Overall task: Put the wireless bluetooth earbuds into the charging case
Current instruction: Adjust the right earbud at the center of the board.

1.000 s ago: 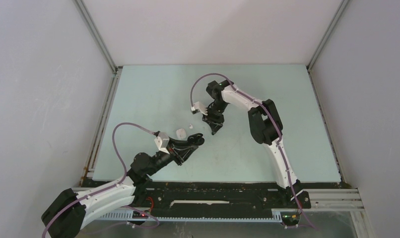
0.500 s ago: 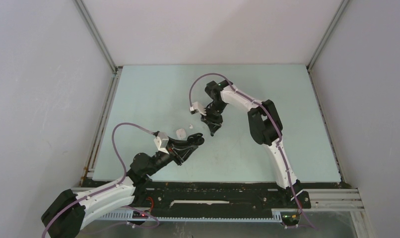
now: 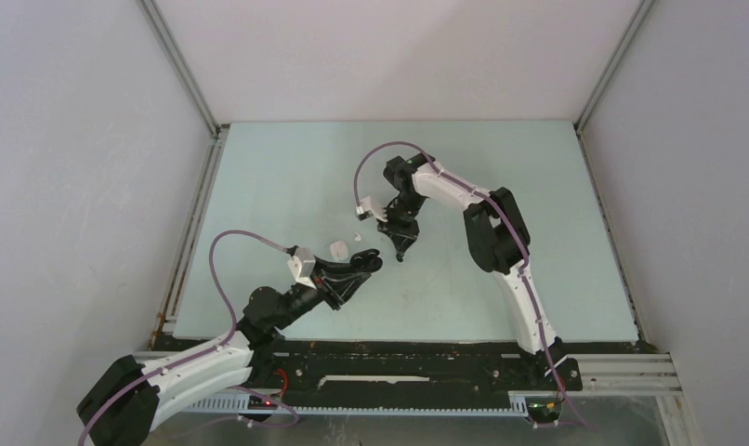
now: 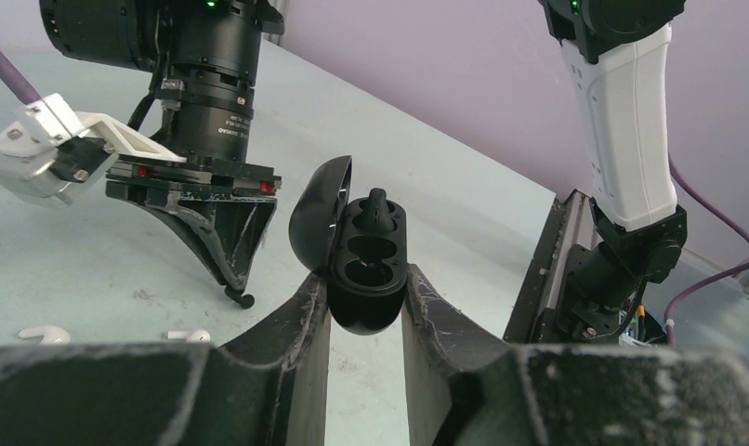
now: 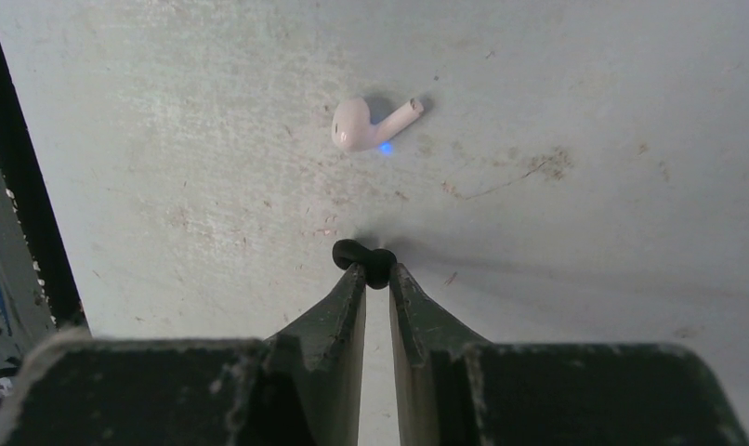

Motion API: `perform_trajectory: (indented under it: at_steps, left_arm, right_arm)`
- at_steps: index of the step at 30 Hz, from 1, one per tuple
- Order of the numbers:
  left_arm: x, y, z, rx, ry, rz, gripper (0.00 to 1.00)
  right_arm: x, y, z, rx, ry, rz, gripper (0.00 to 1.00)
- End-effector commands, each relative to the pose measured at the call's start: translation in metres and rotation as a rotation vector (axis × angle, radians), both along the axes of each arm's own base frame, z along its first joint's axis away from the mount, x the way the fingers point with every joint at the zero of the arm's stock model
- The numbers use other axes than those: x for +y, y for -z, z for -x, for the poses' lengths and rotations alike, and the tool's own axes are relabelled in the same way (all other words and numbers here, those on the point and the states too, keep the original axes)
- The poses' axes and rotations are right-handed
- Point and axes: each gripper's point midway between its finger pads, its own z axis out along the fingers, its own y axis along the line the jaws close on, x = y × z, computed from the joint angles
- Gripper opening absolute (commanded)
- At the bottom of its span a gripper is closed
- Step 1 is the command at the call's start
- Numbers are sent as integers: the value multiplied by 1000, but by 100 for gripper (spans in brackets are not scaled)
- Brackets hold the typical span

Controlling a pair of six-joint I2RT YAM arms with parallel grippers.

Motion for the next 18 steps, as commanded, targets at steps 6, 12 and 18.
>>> perform_trajectory:
  at_steps: [6,12,18]
  left_arm:
    - [7,25,7,31,2,-20,0]
    - [8,24,6,31,1,-19,0]
    - [6,24,6,34,7,-21,0]
  right_arm:
    - [-33,-20,8,-46,48,60,15]
    - [-45,-23,37,137,186,37,16]
    - [-51,-33,40,110,261,-9,17]
